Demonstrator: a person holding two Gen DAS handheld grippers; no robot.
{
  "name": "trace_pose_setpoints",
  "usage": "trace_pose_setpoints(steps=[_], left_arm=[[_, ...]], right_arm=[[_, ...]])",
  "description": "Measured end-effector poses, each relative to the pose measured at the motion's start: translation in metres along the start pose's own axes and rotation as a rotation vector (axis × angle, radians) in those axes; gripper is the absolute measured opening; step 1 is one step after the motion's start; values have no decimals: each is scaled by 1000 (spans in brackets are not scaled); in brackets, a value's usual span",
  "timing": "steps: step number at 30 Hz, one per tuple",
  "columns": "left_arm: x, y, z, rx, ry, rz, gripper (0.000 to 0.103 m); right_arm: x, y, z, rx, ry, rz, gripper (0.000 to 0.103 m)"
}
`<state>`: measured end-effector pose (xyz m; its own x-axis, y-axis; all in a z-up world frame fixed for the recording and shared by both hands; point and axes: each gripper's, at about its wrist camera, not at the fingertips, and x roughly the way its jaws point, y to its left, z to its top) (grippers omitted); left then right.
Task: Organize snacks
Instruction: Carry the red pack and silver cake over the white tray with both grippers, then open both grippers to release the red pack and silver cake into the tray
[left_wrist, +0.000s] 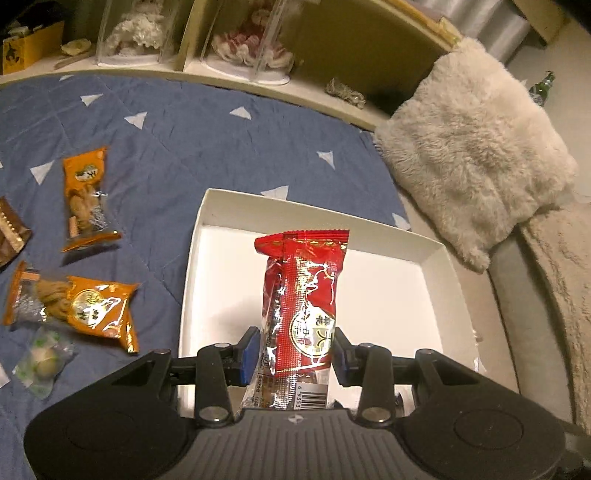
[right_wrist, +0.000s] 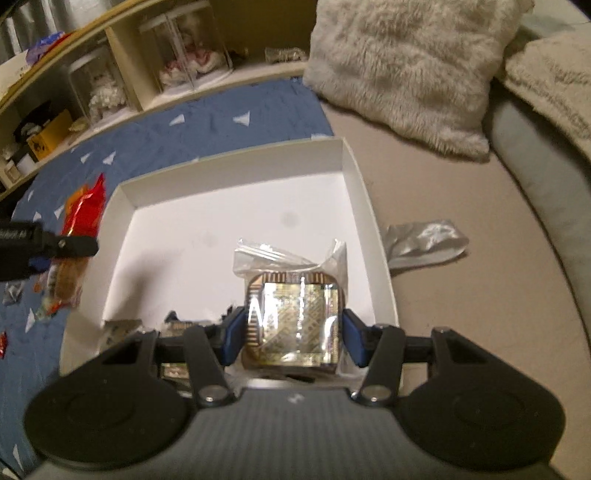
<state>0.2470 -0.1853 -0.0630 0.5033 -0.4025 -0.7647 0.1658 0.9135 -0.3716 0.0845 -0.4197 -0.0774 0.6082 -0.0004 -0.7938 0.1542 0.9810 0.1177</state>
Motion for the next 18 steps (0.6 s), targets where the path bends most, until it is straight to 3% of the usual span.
trace_pose_setpoints(steps=[10, 18], left_arm=[[40, 5, 28, 3, 10, 83, 42], [56, 19, 31, 13, 18, 162, 43]], right_arm=[[31, -10, -1, -8, 66, 10, 59], [46, -15, -2, -25, 103, -3, 60]])
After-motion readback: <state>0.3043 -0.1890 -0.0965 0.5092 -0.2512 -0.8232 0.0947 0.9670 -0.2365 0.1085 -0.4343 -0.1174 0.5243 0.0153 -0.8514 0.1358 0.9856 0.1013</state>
